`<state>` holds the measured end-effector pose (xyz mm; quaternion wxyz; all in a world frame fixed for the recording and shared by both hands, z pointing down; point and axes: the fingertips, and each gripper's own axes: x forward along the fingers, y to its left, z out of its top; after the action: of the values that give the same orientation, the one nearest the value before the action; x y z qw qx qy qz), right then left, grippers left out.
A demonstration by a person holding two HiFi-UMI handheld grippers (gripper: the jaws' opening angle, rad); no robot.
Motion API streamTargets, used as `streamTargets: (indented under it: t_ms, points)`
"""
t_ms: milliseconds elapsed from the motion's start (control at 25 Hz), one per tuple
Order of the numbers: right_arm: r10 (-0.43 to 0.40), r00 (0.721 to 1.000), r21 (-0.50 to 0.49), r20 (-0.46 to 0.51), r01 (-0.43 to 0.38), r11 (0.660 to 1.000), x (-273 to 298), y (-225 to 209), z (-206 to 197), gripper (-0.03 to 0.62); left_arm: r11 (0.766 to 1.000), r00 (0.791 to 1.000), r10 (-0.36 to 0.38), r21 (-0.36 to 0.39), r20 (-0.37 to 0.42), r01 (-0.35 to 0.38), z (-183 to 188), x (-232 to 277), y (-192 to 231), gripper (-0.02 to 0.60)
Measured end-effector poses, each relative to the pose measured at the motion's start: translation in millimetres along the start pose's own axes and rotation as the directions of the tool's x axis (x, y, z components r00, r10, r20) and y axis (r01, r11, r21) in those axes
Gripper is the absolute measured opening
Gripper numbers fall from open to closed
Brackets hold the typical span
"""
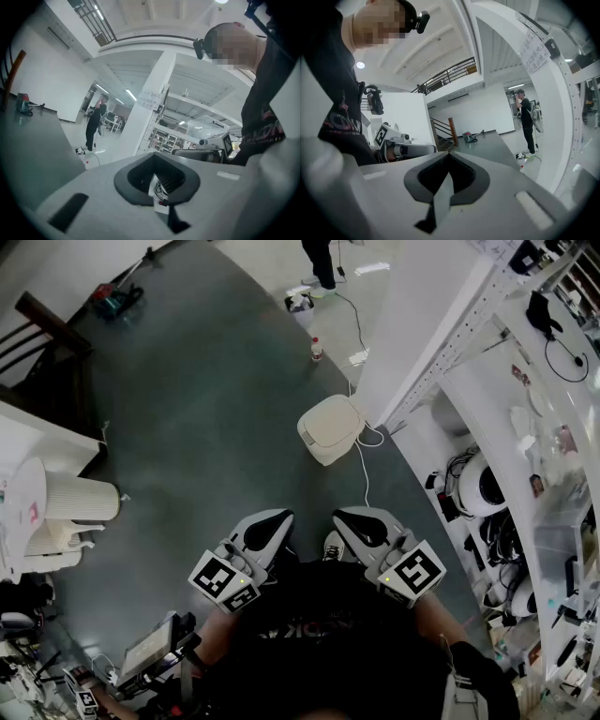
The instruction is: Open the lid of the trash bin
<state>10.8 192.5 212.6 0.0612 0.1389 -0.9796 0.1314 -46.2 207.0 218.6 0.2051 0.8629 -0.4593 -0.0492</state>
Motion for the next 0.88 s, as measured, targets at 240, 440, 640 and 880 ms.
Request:
streamTargets:
  t_ms: [240,440,640,880]
  points:
    - [0.004,1.0,-0.013,0.013,-0.003,1.0,0,3,2,0.006,1.0,1.0,0.006,0.001,-0.001,-0.006,-5,-8,1,0.002]
    - [0.008,1.0,-0.015,0.021,-0.008,1.0,0,5,4,0.006,1.0,1.0,0.008,0.004,0.004,-0.008,-4,-10,0,0.002]
    - [0.024,0.999,-0.025,0.032,-0.023,0.999,0,8,8,0.008,1.0,1.0,0.015,0.013,0.001,-0.015,-4,-14,2,0.002]
    - [-0.01,0.998,0.017,0.054,0.009,1.0,-5,-7,12,0.008,1.0,1.0,0.018,0.006,-0.014,-0.018,-2,-12,6,0.002]
